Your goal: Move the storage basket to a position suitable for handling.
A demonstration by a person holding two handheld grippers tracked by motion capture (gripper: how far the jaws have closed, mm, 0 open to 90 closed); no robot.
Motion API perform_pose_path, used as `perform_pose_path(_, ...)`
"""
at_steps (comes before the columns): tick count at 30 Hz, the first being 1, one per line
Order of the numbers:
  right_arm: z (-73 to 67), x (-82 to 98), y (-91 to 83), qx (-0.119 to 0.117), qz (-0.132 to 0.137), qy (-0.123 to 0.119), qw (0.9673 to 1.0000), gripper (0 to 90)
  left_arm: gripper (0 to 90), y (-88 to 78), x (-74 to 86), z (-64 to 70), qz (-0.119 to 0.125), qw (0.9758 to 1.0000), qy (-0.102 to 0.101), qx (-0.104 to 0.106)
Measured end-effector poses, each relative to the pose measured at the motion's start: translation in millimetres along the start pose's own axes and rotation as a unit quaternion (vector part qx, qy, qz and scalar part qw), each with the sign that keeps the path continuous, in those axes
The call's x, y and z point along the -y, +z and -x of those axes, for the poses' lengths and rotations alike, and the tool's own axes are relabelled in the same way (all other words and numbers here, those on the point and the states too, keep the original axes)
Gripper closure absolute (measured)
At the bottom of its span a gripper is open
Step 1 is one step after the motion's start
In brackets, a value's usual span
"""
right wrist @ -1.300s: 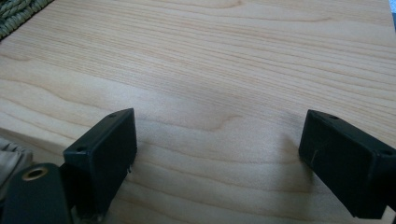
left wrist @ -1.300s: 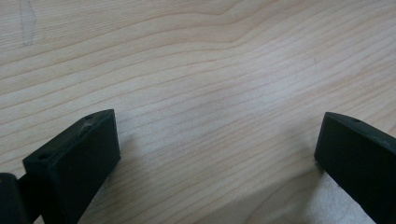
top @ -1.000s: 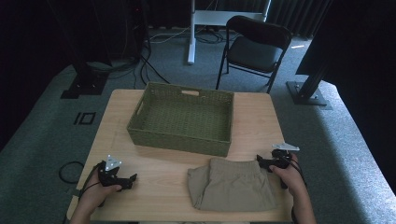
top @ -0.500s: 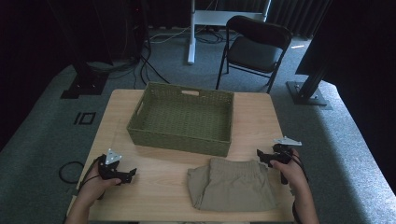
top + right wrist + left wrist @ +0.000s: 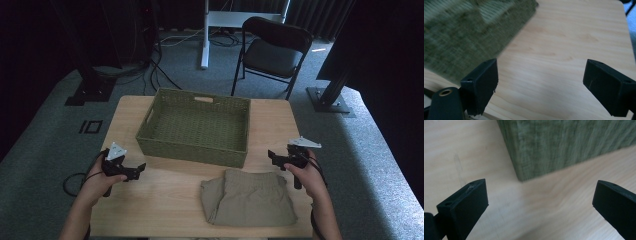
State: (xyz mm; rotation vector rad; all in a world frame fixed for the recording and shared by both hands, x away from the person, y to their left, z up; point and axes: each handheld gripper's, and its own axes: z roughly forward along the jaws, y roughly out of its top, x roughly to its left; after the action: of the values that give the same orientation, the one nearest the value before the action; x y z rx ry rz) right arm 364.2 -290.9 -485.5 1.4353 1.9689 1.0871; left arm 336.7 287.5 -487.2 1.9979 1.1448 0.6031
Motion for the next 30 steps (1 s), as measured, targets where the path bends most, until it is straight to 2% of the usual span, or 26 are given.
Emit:
perform_pose_path(6, -17.3, -15.7, -4.9, -0.013, 0.016, -0.017, 0.9996, 12.8, 1.0, -4.4, -27.5, -7.5, 0.024, 0.9997, 0.008, 0.001)
perform_pose_path(11, -33.3, -28.5, -4.9, -0.027, 0.029, -0.03, 0.9988, 12.8, 1.1, -1.0, -47.9, -14.5, 0.039, 0.9991, 0.004, 0.018)
perform_pose_path(14, -42.7, -35.3, -3.5, -0.035, 0.033, -0.037, 0.9981, 12.8, 2.1, 2.2, -57.3, -19.1, 0.043, 0.999, 0.008, 0.013)
perform_pose_path(17, -51.3, -40.3, -0.5, -0.041, 0.039, -0.038, 0.9976, 12.8, 5.8, 6.8, -64.5, -23.0, 0.051, 0.9986, 0.003, 0.008)
perform_pose_path(19, -57.0, -43.0, 2.6, -0.046, 0.043, -0.035, 0.9974, 13.0, 6.7, 11.4, -67.3, -25.8, 0.053, 0.9986, 0.004, -0.004)
perform_pose_path(22, -66.0, -45.5, 8.2, -0.051, 0.041, -0.044, 0.9969, 13.4, 7.7, 19.2, -70.5, -28.5, 0.056, 0.9983, -0.012, -0.005)
perform_pose_path(24, -70.8, -47.0, 12.2, -0.052, 0.041, -0.048, 0.9966, 14.2, 15.2, 24.5, -72.8, -29.7, 0.056, 0.9981, -0.016, -0.017)
perform_pose_path(26, -74.4, -48.6, 15.7, -0.049, 0.043, -0.049, 0.9966, 20.4, 18.1, 27.3, -75.3, -30.6, 0.067, 0.997, -0.018, -0.034)
perform_pose_path(27, -75.6, -49.6, 17.2, -0.047, 0.046, -0.046, 0.9968, 21.7, 24.6, 28.8, -77.0, -30.7, 0.068, 0.9968, -0.015, -0.04)
perform_pose_path(28, -77.2, -50.5, 18.6, -0.046, 0.046, -0.042, 0.997, 22.9, 24.8, 30.1, -78.5, -30.8, 0.068, 0.9967, -0.016, -0.041)
perform_pose_path(30, -80.1, -51.4, 21.7, -0.045, 0.041, -0.044, 0.9972, 25.6, 32.6, 34.1, -80.4, -31.7, 0.063, 0.9972, -0.016, -0.037)
